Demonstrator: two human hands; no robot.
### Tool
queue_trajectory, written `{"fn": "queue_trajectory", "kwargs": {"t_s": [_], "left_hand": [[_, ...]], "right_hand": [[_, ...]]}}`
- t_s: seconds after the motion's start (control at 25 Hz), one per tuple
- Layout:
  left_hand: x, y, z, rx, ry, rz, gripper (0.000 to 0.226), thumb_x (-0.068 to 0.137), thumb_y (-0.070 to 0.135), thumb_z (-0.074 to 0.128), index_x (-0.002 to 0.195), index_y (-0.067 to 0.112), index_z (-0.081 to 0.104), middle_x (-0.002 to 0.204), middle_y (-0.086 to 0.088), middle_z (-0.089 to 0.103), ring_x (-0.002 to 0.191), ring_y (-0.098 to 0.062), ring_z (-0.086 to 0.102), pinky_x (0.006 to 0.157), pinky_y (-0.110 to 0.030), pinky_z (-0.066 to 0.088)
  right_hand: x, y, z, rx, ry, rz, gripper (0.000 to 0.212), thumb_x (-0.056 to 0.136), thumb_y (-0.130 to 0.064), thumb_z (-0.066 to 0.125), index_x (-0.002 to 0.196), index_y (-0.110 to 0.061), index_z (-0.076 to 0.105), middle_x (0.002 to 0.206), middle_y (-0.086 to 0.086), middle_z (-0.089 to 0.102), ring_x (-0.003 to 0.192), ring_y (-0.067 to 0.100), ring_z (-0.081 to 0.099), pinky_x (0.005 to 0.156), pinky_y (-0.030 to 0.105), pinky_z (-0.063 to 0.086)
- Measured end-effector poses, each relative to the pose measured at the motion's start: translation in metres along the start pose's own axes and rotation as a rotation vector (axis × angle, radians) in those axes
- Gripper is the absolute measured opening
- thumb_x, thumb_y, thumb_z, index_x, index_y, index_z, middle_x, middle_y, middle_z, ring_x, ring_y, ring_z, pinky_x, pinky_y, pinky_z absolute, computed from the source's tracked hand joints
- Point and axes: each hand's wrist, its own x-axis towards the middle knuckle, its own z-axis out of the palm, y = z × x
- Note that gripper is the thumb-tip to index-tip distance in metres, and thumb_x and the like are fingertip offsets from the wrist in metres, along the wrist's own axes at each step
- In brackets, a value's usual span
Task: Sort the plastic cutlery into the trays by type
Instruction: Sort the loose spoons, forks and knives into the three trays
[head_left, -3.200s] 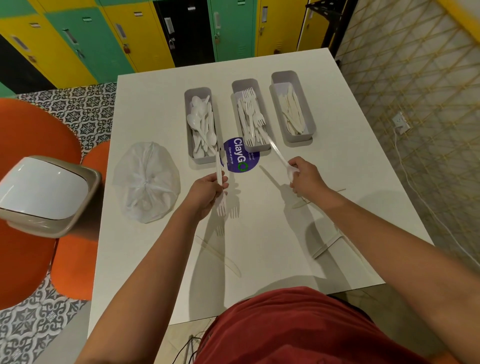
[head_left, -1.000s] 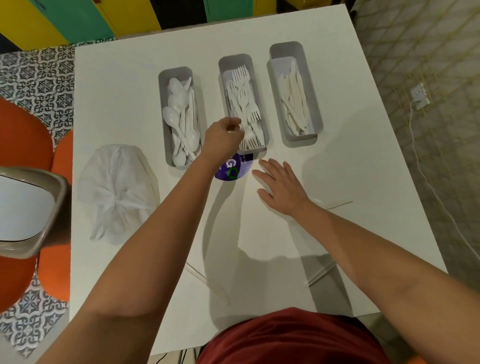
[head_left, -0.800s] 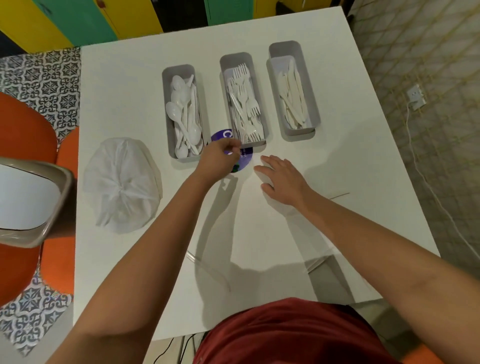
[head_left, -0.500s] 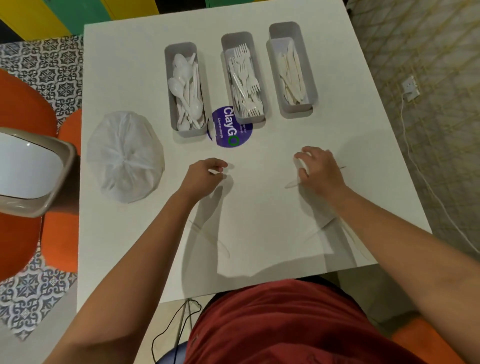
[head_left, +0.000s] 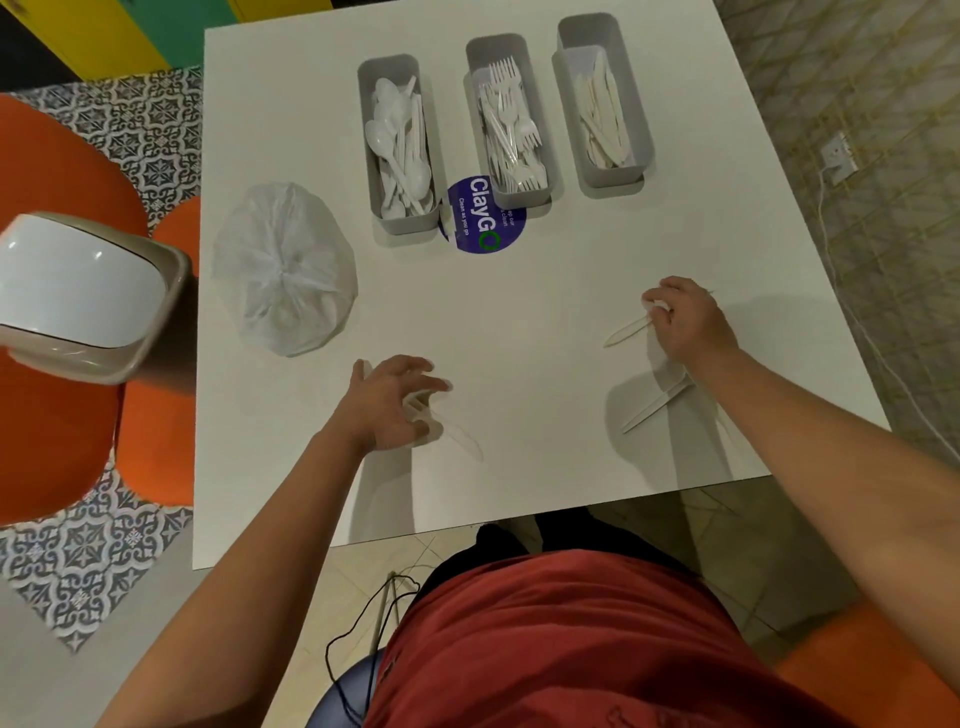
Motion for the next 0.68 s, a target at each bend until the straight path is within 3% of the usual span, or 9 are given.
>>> {"fn": "queue_trajectory", "kwargs": {"t_s": [0.16, 0.28, 0.36, 0.52, 0.68], "left_hand": [[-0.004, -0.014, 0.016, -0.012, 0.117, 0.077, 0.035, 0.074, 0.029, 0.064, 0.109, 0.032, 0.069, 0.134, 0.004, 0.052, 0.127, -0.014, 0.044, 0.105, -0.048, 0.03], [-0.003, -0.021, 0.026, -0.118, 0.271, 0.095, 0.018, 0.076, 0.014, 0.071, 0.092, 0.021, 0.077, 0.112, -0.004, 0.068, 0.106, -0.025, 0.061, 0.09, -0.05, 0.047], [-0.003, -0.016, 0.03, -0.119, 0.327, 0.08, 0.017, 0.076, 0.013, 0.071, 0.09, 0.019, 0.077, 0.103, -0.005, 0.071, 0.098, -0.028, 0.063, 0.089, -0.047, 0.047], [0.001, -0.005, 0.028, -0.069, 0.335, -0.017, 0.016, 0.085, 0.012, 0.064, 0.099, 0.013, 0.072, 0.106, -0.003, 0.069, 0.101, -0.027, 0.058, 0.089, -0.035, 0.034], [0.007, 0.003, 0.024, -0.114, 0.263, -0.09, 0.012, 0.088, 0.014, 0.059, 0.095, 0.007, 0.065, 0.091, -0.01, 0.068, 0.088, -0.03, 0.06, 0.072, -0.029, 0.036]], "right_hand": [[-0.006, 0.001, 0.0, 0.058, -0.063, 0.024, 0.043, 0.084, 0.008, 0.046, 0.123, -0.003, 0.059, 0.142, 0.015, 0.042, 0.132, 0.028, 0.041, 0.108, 0.026, 0.029], [-0.009, 0.0, -0.001, 0.067, -0.008, 0.011, 0.032, 0.087, 0.006, 0.048, 0.115, 0.002, 0.062, 0.134, 0.018, 0.049, 0.122, 0.031, 0.05, 0.103, 0.026, 0.034], [-0.008, -0.001, -0.002, 0.04, 0.02, 0.038, 0.023, 0.088, 0.003, 0.05, 0.107, 0.002, 0.064, 0.124, 0.017, 0.054, 0.113, 0.032, 0.054, 0.096, 0.032, 0.041], [-0.004, -0.005, -0.002, -0.156, 0.009, 0.016, 0.017, 0.091, -0.006, 0.052, 0.102, -0.005, 0.066, 0.112, 0.015, 0.059, 0.105, 0.034, 0.053, 0.087, 0.038, 0.042], [-0.006, -0.009, -0.002, -0.334, -0.007, -0.029, 0.012, 0.092, -0.013, 0.053, 0.1, -0.012, 0.062, 0.104, 0.011, 0.062, 0.1, 0.034, 0.051, 0.086, 0.04, 0.034]]}}
